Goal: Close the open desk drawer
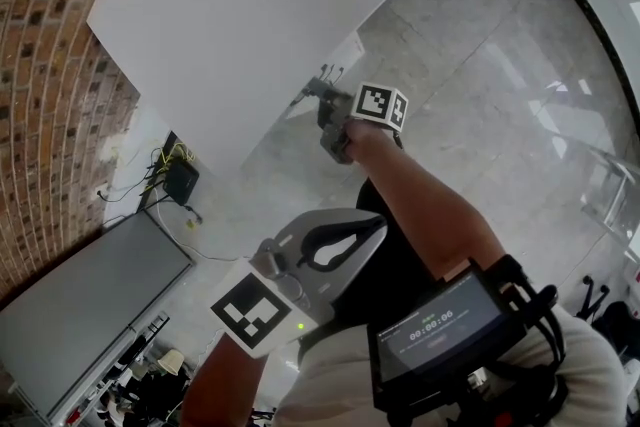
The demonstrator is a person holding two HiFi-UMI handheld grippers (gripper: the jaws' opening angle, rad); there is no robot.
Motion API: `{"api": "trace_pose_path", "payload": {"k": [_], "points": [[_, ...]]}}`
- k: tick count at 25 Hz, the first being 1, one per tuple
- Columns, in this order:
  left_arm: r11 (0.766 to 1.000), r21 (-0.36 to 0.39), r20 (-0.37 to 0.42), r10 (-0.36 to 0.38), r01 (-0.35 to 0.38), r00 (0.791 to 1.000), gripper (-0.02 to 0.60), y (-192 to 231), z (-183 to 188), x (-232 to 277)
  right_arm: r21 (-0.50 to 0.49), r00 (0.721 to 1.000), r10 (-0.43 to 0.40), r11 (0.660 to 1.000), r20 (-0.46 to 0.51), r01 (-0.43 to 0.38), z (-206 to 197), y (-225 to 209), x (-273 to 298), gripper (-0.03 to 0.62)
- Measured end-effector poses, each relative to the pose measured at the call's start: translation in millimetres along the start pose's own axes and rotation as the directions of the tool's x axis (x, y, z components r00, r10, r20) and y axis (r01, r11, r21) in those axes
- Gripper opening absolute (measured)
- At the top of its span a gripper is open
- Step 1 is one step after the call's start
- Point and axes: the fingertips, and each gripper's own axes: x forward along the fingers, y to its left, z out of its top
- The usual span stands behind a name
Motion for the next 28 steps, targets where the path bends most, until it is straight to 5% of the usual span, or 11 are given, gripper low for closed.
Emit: {"api": "trace_pose_path", "payload": {"k": [13,28], "points": [[1.000,-0.025,0.015,0.016,-0.015,1.000,0.005,24,-7,-11,-0.003,1.000,-0.005,1.000,-0.003,0.005,5,-4,40,0.025],[1.000,-0.021,0.019,0.009,-0.009,1.000,0.005,5,-4,-18,-0.085,0.999,-0.020,0.996,-0.047,0.016,3,2,25,0.043]]}}
